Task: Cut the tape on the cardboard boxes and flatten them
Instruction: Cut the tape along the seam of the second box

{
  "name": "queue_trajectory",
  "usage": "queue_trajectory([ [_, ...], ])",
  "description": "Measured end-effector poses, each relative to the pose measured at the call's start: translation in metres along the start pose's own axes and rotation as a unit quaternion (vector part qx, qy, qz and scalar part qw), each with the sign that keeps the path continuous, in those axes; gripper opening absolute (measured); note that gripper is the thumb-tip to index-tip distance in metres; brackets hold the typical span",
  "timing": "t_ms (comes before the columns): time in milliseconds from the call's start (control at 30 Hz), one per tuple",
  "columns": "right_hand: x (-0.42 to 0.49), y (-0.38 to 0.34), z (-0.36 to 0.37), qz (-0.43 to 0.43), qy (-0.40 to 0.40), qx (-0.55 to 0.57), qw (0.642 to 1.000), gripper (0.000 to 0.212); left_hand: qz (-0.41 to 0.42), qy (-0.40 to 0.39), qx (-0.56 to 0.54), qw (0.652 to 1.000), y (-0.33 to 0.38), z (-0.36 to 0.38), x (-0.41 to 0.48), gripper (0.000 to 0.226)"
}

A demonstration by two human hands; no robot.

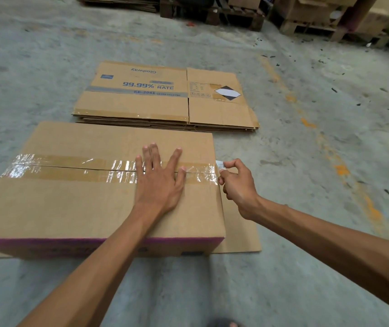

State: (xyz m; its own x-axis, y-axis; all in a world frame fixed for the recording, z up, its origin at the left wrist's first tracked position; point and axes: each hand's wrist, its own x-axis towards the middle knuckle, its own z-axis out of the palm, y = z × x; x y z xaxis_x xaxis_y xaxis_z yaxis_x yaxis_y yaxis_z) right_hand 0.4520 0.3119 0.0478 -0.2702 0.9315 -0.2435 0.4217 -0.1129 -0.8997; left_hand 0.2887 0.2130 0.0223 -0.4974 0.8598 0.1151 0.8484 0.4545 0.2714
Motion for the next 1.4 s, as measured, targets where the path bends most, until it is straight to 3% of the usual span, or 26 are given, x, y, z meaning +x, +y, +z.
queue_trajectory([
  [433,0.014,-0.026,-0.031,-0.024,-0.108,-0.079,0.991,0.011,-0.002,0.002,-0.001,1.000,0.001,-0.001,-0.001,0.056],
  [667,-0.015,-0.008,-0.037,-0.071,-0.112,-0.063,0.989,0.011,-0.004,0.018,0.002,1.000,0.002,0.000,-0.001,0.056],
  [1267,-0.062,0.016,-0.065,-0.035,-0.174,-0.041,0.983,0.014,-0.004,0.020,0.005,1.000,0.000,0.003,0.000,0.056],
  [1400,-0.065,0.022,-0.064,-0.071,-0.155,-0.060,0.983,0.012,-0.003,0.015,0.010,1.000,0.000,0.001,0.000,0.056],
])
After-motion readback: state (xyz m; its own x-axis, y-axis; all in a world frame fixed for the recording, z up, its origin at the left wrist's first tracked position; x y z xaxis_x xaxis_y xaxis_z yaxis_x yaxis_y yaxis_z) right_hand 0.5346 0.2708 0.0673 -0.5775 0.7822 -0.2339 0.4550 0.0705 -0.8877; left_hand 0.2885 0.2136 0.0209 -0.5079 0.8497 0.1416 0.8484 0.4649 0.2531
